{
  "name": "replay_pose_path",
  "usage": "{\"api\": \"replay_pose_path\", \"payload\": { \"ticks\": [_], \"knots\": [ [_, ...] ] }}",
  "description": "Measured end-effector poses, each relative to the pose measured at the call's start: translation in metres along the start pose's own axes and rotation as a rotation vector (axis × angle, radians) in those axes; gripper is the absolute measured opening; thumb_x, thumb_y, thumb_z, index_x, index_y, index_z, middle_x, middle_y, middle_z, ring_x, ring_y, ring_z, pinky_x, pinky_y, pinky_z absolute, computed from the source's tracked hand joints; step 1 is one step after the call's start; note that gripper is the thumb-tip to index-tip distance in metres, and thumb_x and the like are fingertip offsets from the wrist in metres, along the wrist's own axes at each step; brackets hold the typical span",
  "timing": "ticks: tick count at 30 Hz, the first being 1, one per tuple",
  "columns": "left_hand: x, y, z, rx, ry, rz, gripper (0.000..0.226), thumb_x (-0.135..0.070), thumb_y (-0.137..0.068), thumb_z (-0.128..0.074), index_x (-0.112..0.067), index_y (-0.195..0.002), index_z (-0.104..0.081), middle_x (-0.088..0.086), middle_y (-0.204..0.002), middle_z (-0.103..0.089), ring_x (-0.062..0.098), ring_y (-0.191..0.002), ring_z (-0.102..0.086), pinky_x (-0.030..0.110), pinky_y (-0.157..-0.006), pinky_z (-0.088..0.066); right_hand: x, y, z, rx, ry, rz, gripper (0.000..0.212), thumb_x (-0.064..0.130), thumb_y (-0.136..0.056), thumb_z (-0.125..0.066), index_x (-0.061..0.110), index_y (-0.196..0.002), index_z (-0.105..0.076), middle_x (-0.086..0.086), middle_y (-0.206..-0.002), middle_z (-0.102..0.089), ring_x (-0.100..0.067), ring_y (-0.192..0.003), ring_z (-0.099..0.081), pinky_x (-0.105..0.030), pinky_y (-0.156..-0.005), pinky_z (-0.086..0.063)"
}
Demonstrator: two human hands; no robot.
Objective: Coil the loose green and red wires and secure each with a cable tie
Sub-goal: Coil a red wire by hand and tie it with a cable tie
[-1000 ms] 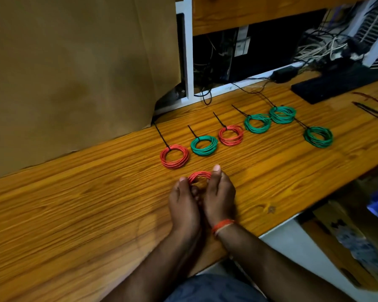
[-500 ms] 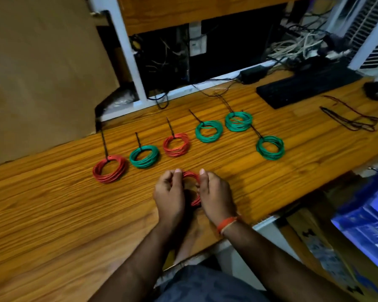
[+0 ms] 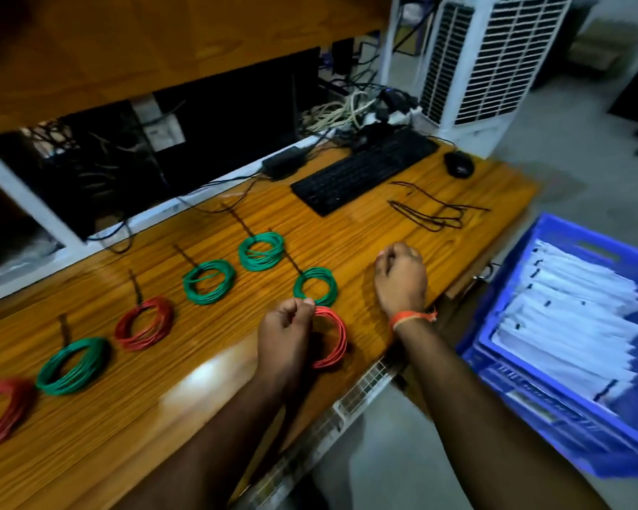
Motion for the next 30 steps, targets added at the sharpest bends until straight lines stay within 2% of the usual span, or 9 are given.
{"api": "replay_pose_path", "payload": {
  "ticks": [3,6,12,14,16,20,22,26,30],
  "knots": [
    [-0.003,-0.008,-0.025,0.023,0.043,0.026,0.028,-0.023,-0.103,-0.060,-0.012,-0.077,-0.061,0.006,-0.068,-0.055,0.019,-0.067,-0.052,0.039,-0.066,-0.044,-0.027,-0.031,-0.008,0.052,0.201,0.027,0.018,0.020,-0.093,-0.060,0.008,-0.106,-0.065,-0.020,-0.104,-0.063,-0.038,-0.110,-0.054,-0.042,-0.101,-0.034],
    [-0.005,-0.016,-0.039,0.042,0.068,0.043,0.025,-0.022,-0.103,-0.059,-0.012,-0.081,-0.064,0.010,-0.073,-0.059,0.022,-0.071,-0.055,0.038,-0.068,-0.045,-0.050,-0.057,-0.018,0.119,0.362,0.039,0.031,0.031,-0.093,-0.059,0.012,-0.117,-0.062,-0.016,-0.121,-0.057,-0.036,-0.120,-0.048,-0.040,-0.104,-0.024],
    [-0.002,-0.028,-0.050,0.068,0.108,0.079,0.025,-0.036,-0.096,-0.063,-0.022,-0.075,-0.067,0.015,-0.080,-0.061,0.028,-0.079,-0.056,0.044,-0.075,-0.046,-0.063,-0.090,-0.025,0.213,0.468,-0.011,0.041,0.036,-0.099,-0.053,0.011,-0.131,-0.051,-0.013,-0.140,-0.047,-0.036,-0.130,-0.041,-0.047,-0.106,-0.036],
    [-0.003,-0.031,-0.052,0.078,0.114,0.088,0.025,-0.041,-0.092,-0.064,-0.022,-0.077,-0.067,0.015,-0.081,-0.061,0.029,-0.079,-0.056,0.045,-0.075,-0.045,-0.060,-0.094,-0.028,0.243,0.466,-0.023,0.039,0.036,-0.100,-0.052,0.011,-0.130,-0.051,-0.013,-0.139,-0.051,-0.035,-0.132,-0.042,-0.046,-0.107,-0.036],
    [-0.004,-0.034,-0.051,0.068,0.120,0.088,0.024,-0.037,-0.096,-0.063,-0.019,-0.080,-0.067,0.015,-0.081,-0.060,0.028,-0.077,-0.054,0.044,-0.073,-0.044,-0.058,-0.094,-0.028,0.240,0.443,-0.029,0.036,0.034,-0.100,-0.054,0.011,-0.128,-0.054,-0.013,-0.135,-0.056,-0.035,-0.132,-0.043,-0.045,-0.107,-0.037],
    [-0.004,-0.038,-0.041,0.038,0.143,0.082,0.025,-0.032,-0.100,-0.061,-0.016,-0.082,-0.067,0.021,-0.080,-0.060,0.029,-0.076,-0.055,0.044,-0.072,-0.043,-0.044,-0.081,-0.027,0.177,0.449,0.060,0.027,0.016,-0.097,-0.056,0.006,-0.122,-0.058,-0.018,-0.124,-0.061,-0.034,-0.121,-0.051,-0.037,-0.107,-0.031],
    [-0.004,-0.039,-0.035,0.029,0.151,0.082,0.027,-0.032,-0.100,-0.060,-0.020,-0.077,-0.068,0.026,-0.082,-0.064,0.031,-0.078,-0.059,0.046,-0.075,-0.047,-0.037,-0.069,-0.025,0.162,0.384,0.064,0.024,0.008,-0.095,-0.057,0.003,-0.117,-0.061,-0.020,-0.121,-0.061,-0.036,-0.117,-0.051,-0.038,-0.102,-0.036],
    [-0.003,-0.038,-0.024,0.001,0.185,0.109,0.031,-0.026,-0.103,-0.059,-0.023,-0.075,-0.073,0.017,-0.085,-0.072,0.032,-0.082,-0.066,0.050,-0.083,-0.053,-0.028,-0.050,-0.026,0.143,0.259,0.083,0.015,0.004,-0.089,-0.061,0.004,-0.103,-0.065,-0.021,-0.107,-0.063,-0.040,-0.106,-0.055,-0.040,-0.088,-0.044],
    [-0.002,-0.034,-0.011,-0.020,0.186,0.108,0.028,-0.025,-0.104,-0.057,-0.016,-0.080,-0.069,0.011,-0.078,-0.069,0.026,-0.074,-0.062,0.042,-0.075,-0.049,-0.023,-0.044,-0.030,0.176,0.282,0.087,0.017,0.004,-0.086,-0.063,0.005,-0.102,-0.067,-0.022,-0.104,-0.061,-0.042,-0.104,-0.055,-0.041,-0.092,-0.042]
  ]
}}
Point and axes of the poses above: each hand's wrist, its own y-axis away from the middle knuckle, its own z-axis out of the back of the hand, x = y × z, the point moved 7 cm from there along -y, towards the middle knuckle
